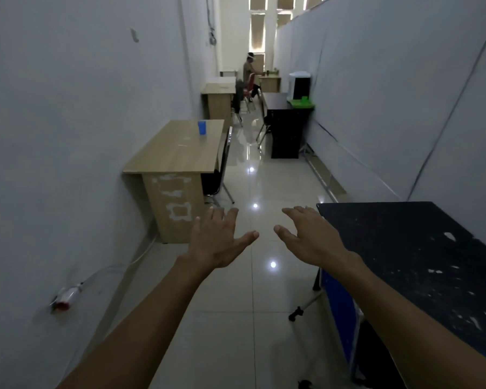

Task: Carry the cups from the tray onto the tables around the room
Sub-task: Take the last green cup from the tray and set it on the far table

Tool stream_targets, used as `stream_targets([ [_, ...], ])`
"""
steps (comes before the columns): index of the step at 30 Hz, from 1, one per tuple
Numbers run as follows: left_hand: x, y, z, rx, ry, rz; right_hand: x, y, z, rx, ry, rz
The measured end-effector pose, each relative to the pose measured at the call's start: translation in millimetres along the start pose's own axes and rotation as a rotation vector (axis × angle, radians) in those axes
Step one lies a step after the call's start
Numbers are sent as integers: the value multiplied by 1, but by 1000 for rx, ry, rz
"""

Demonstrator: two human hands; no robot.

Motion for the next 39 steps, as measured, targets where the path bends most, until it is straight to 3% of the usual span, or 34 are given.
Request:
stream_targets([
  [16,-12,65,379,-5,127,-54,127,39,346,79,97,26],
  [29,-45,129,684,45,216,-104,197,89,633,85,123,74],
  [39,-64,166,924,-10,283,-73,254,104,858,108,183,46],
])
Point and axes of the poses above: each hand's wrist, its own z-axis towards the middle knuckle, its own y-axis out of the palm, x = y × z, the point moved 9 cm from there along z, towards the middle knuckle, and after that the axes turned 5 degrees about x, right-handed, at the moved point
